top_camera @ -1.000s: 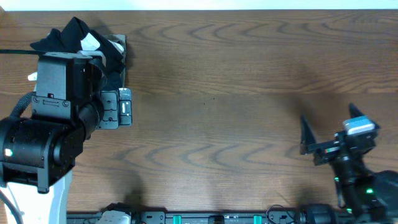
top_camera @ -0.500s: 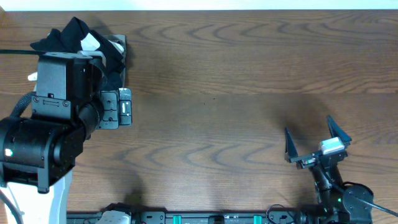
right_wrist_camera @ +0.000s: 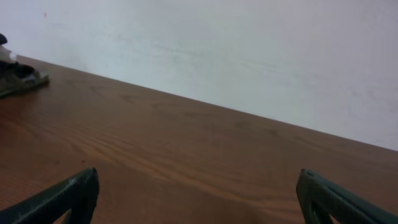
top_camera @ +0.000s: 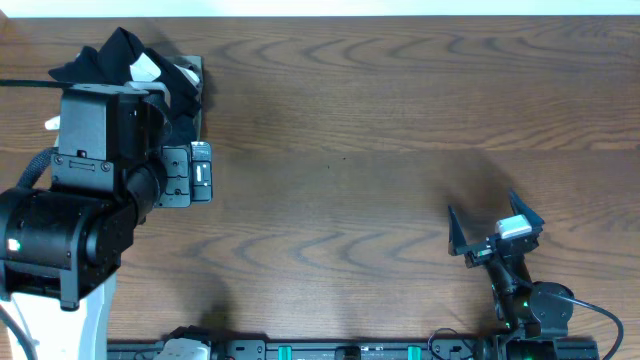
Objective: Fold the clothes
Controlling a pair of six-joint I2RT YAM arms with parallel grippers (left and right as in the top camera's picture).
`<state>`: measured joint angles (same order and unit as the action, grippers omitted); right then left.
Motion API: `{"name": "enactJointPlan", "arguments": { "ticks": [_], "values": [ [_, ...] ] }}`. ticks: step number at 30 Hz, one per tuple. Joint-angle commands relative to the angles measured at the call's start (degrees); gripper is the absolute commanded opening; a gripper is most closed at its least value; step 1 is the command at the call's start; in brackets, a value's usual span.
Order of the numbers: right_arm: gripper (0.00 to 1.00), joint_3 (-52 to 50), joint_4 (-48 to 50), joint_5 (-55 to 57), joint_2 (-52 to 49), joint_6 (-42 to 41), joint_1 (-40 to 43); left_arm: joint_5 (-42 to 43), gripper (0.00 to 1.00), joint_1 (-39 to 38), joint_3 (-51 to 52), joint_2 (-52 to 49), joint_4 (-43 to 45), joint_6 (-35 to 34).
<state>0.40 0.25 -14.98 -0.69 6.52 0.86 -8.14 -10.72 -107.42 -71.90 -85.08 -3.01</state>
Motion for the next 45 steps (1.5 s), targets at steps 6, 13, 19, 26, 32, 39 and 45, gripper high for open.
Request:
{"name": "enactJointPlan", "arguments": {
  "ticks": [6, 13, 19, 26, 32, 39, 45],
  "values": [
    [0.99, -0.09, -3.10, -1.14, 0.33, -0.68, 0.46, -0.92, 0.98, -0.24, 0.04, -0.07, -0.15, -0.52],
    [0.99, -0.09, -3.04, -1.14, 0.20, -0.68, 0.46, -0.92, 0.98, -0.24, 0.04, -0.07, -0.15, -0.55],
    [0.99, -0.09, -3.02, -1.14, 0.20, -0.68, 0.46, -0.92, 0.98, -0.24, 0.04, -0.07, -0.15, -0.55],
    [0.99, -0.09, -3.02, -1.11, 0.20, -0.68, 0.46, -0.92, 0.98, -0.24, 0.04, -0.07, -0.15, -0.52],
    [0.99, -0.09, -3.02, -1.14, 0.20, -0.68, 0.46, -0.92, 0.98, -0.24, 0.04, 0.07, -0.61, -0.55],
    [0.99, -0.09, -3.04, -1.11, 0.20, -0.68, 0.46, -0.81, 0.98, 2.69, 5.46, 5.18, 14.23, -0.13],
    [0.99, -0.09, -3.04, -1.14, 0.20, -0.68, 0.46, 2.49, 0.98, 6.49, 25.00, 16.61, 36.96, -0.76]
  ]
}}
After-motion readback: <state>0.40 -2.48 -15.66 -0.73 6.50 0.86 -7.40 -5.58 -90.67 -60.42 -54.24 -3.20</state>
